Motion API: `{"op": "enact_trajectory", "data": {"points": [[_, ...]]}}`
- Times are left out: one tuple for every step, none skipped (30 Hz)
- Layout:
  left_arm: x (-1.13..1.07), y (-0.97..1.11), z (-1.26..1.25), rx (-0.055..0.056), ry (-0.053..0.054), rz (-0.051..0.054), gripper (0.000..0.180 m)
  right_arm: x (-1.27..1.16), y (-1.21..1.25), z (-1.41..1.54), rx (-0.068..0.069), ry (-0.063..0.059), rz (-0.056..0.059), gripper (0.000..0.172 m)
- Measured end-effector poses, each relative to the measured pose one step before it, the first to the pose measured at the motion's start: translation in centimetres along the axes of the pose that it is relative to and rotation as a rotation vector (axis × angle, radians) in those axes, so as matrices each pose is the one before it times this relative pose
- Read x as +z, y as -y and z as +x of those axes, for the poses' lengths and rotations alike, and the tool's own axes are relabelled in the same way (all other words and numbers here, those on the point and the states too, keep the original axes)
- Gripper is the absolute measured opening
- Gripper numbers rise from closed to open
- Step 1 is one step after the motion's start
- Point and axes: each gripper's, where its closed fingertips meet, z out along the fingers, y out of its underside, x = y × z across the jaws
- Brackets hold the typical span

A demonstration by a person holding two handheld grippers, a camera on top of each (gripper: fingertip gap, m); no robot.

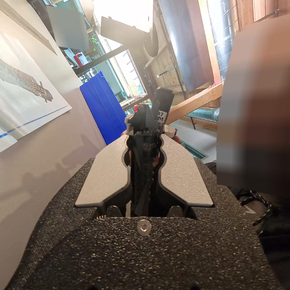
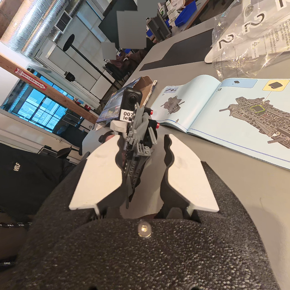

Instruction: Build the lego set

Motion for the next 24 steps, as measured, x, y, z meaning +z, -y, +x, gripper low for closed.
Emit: {"op": "enact_trajectory", "data": {"points": [[0.044, -0.056, -0.013, 0.0039, 0.0035, -0.0037, 0.034, 0.033, -0.032, 0.027, 0.0013, 0.0008, -0.0015, 0.05], [0.037, -0.068, 0.0, 0.0034, 0.0025, -0.0037, 0.034, 0.024, -0.015, 0.047, 0.001, -0.0002, -0.0001, 0.049], [0.026, -0.047, -0.01, 0.0039, 0.0031, -0.0028, 0.034, 0.025, -0.013, 0.042, 0.0014, 0.0, 0.0001, 0.049], [0.035, -0.051, 0.007, 0.0036, 0.0023, -0.0022, 0.034, 0.03, -0.026, 0.056, 0.0016, -0.0002, 0.0001, 0.048], [0.012, -0.024, -0.031, 0.0021, 0.0035, -0.0015, 0.034, 0.03, -0.039, 0.056, 0.0024, 0.0015, -0.0009, 0.048], [0.018, -0.012, -0.027, 0.0011, 0.003, -0.0003, 0.034, 0.009, -0.047, 0.018, 0.0028, 0.0023, -0.0014, 0.047], [0.004, -0.015, 0.013, 0.0005, -0.0006, -0.0011, 0.034, 0.0, -0.045, -0.021, 0.0, 0.0021, -0.0007, 0.047], [0.002, -0.02, 0.027, 0.0014, -0.0012, -0.0012, 0.034, -0.017, -0.04, -0.023, -0.0029, 0.0009, -0.0003, 0.047], [0.01, -0.029, 0.008, 0.0018, 0.0006, -0.0018, 0.034, -0.027, -0.02, -0.024, -0.0042, 0.0009, 0.0014, 0.047], [0.027, -0.039, -0.005, 0.0022, 0.0014, -0.002, 0.034, -0.032, -0.018, -0.028, -0.0032, 0.0019, 0.0016, 0.046], [0.019, -0.033, -0.003, 0.0021, 0.002, -0.0022, 0.034, -0.029, -0.015, -0.032, -0.0008, 0.0041, 0.0008, 0.045], [0.024, -0.045, 0.0, 0.0024, 0.0015, -0.0028, 0.034, -0.034, -0.006, -0.057, -0.0006, 0.0061, 0.0016, 0.044], [0.03, -0.053, -0.005, 0.0023, 0.0019, -0.0031, 0.034, -0.034, 0.006, -0.061, -0.0018, 0.0049, 0.0024, 0.043], [0.013, -0.045, -0.012, 0.0029, 0.0026, -0.0025, 0.034, -0.037, 0.023, -0.061, -0.0029, 0.0044, 0.0026, 0.041], [0.023, -0.027, -0.005, 0.0034, 0.0024, -0.0015, 0.034, -0.019, 0.006, -0.085, -0.0024, 0.0056, 0.0022, 0.039], [0.005, -0.04, 0.057, 0.0034, -0.0018, -0.0022, 0.034, -0.011, 0.003, -0.071, -0.0012, 0.0037, 0.002, 0.038], [0.002, -0.042, 0.07, 0.003, -0.0041, -0.0033, 0.034, -0.032, -0.007, -0.086, -0.0013, 0.0045, 0.0006, 0.038], [0.017, -0.038, 0.06, 0.004, -0.0022, -0.0027, 0.034, -0.026, -0.012, -0.062, -0.0001, 0.0035, -0.0003, 0.038], [0.026, -0.041, 0.06, 0.0051, -0.0023, -0.003, 0.034, -0.049, -0.016, -0.079, -0.0003, 0.0042, -0.0005, 0.038], [0.023, -0.05, 0.058, 0.0045, -0.0013, -0.0031, 0.034, -0.034, -0.017, -0.06, -0.0011, 0.0035, -0.0001, 0.038], [0.015, -0.042, 0.035, 0.0044, -0.0008, -0.0022, 0.034, -0.037, -0.038, -0.042, -0.0008, 0.0035, -0.0011, 0.038], [0.018, -0.036, 0.049, 0.0043, -0.0009, -0.003, 0.034, -0.037, -0.038, -0.051, -0.0006, 0.004, -0.0011, 0.038], [0.015, -0.042, 0.044, 0.0045, -0.0008, -0.0025, 0.034, -0.042, -0.026, -0.048, 0.0001, 0.0041, -0.0006, 0.038], [0.029, -0.058, 0.048, 0.0047, -0.0014, -0.0032, 0.034, -0.049, -0.011, -0.06, -0.001, 0.0036, 0.0005, 0.038]]}}
